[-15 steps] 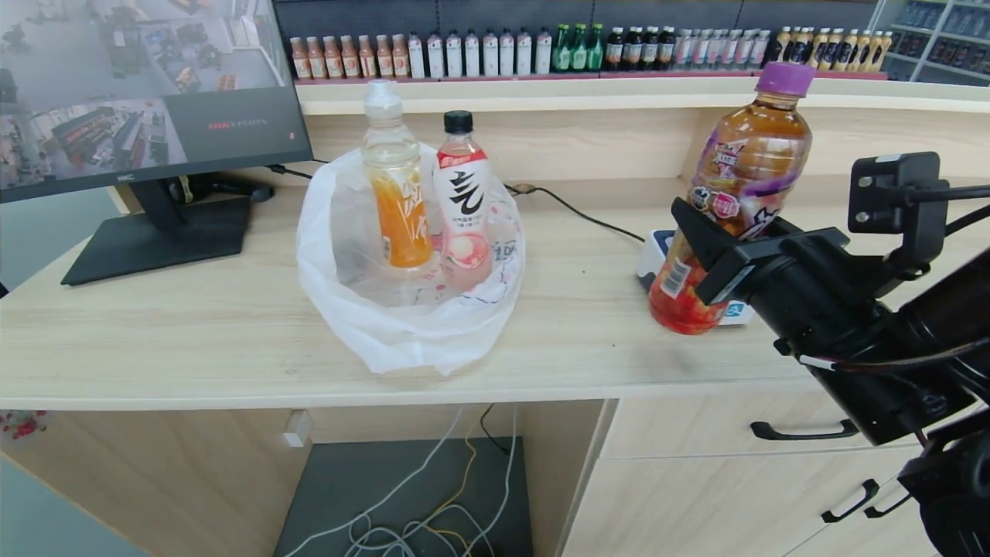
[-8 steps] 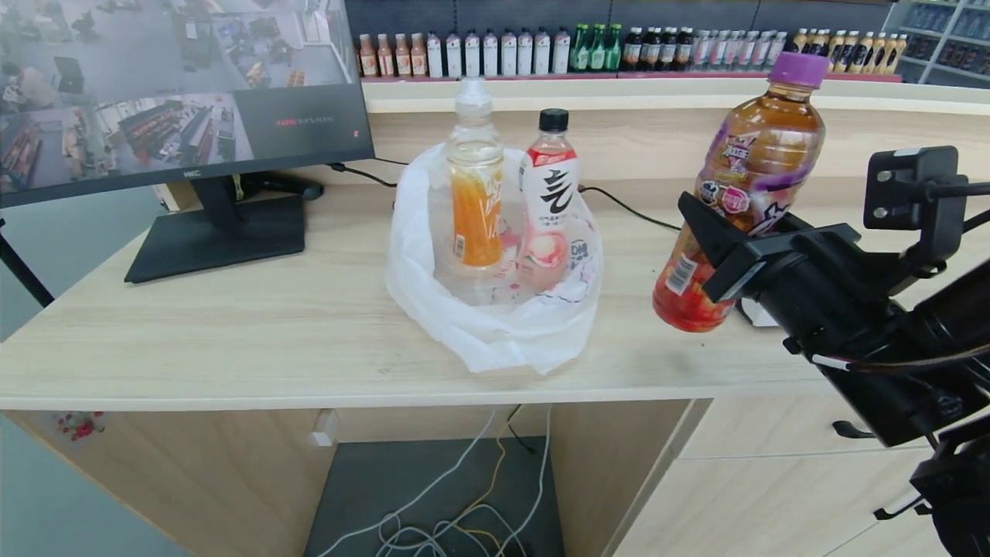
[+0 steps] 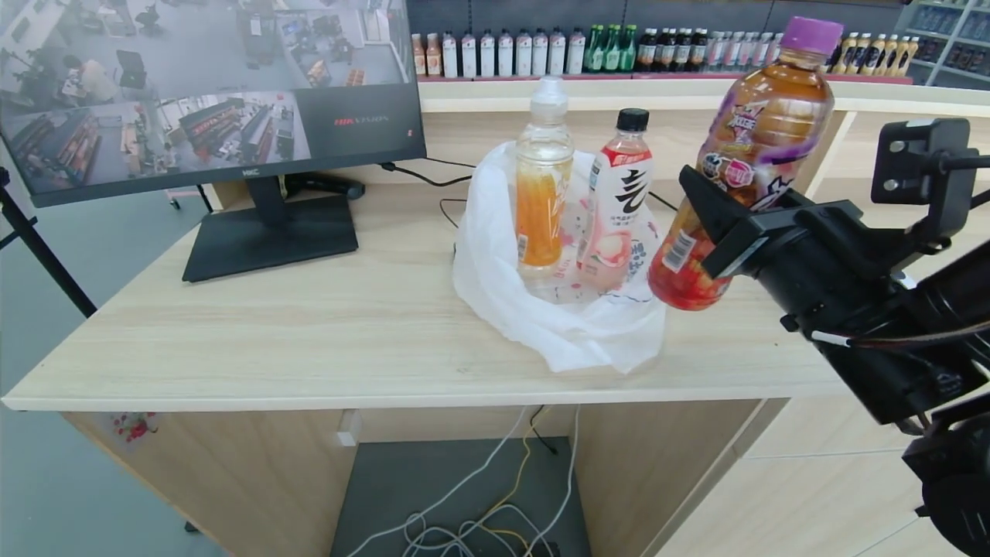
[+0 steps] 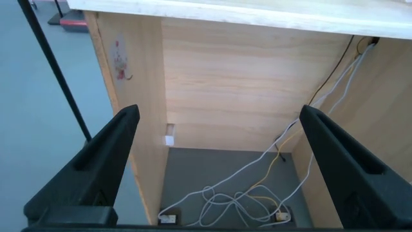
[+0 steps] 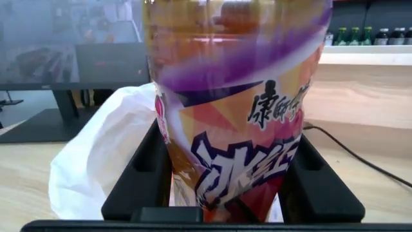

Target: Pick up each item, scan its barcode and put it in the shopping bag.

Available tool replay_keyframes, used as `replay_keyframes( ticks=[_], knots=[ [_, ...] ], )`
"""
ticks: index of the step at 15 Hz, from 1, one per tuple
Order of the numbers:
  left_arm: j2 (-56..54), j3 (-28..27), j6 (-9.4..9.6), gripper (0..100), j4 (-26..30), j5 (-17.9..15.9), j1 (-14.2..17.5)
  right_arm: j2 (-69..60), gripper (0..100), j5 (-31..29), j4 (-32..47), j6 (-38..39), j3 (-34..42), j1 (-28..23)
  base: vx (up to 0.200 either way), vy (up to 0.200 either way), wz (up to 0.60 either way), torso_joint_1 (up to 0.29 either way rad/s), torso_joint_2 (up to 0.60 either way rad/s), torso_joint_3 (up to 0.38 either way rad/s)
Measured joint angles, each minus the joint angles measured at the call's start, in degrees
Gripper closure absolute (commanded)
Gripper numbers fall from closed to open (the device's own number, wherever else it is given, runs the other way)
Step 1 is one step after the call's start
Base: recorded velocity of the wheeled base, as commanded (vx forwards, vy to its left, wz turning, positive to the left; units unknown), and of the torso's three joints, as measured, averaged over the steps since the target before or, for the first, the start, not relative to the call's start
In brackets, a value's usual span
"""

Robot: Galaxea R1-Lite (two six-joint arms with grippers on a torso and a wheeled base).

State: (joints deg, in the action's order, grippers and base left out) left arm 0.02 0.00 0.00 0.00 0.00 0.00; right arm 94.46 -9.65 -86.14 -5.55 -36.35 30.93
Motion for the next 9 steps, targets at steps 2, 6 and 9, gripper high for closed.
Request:
replay_keyframes(
  ticks=[2, 6, 9],
  knots=[
    [0.0, 0.0, 0.02, 0, 0.0, 0.0, 0.0, 0.95, 100, 0.18, -0.09, -0.02, -1.93, 0.22, 0.0, 0.0, 0.0, 0.0, 0.0, 0.0],
    [0.0, 0.0, 0.0, 0, 0.0, 0.0, 0.0, 4.38, 100, 0.18, -0.11, -0.02, -6.47, 0.32, 0.0, 0.0, 0.0, 0.0, 0.0, 0.0],
    [0.0, 0.0, 0.05, 0, 0.0, 0.0, -0.05, 7.63, 100, 0.22, -0.16, 0.0, -10.19, 0.71, 0.0, 0.0, 0.0, 0.0, 0.0, 0.0]
  ],
)
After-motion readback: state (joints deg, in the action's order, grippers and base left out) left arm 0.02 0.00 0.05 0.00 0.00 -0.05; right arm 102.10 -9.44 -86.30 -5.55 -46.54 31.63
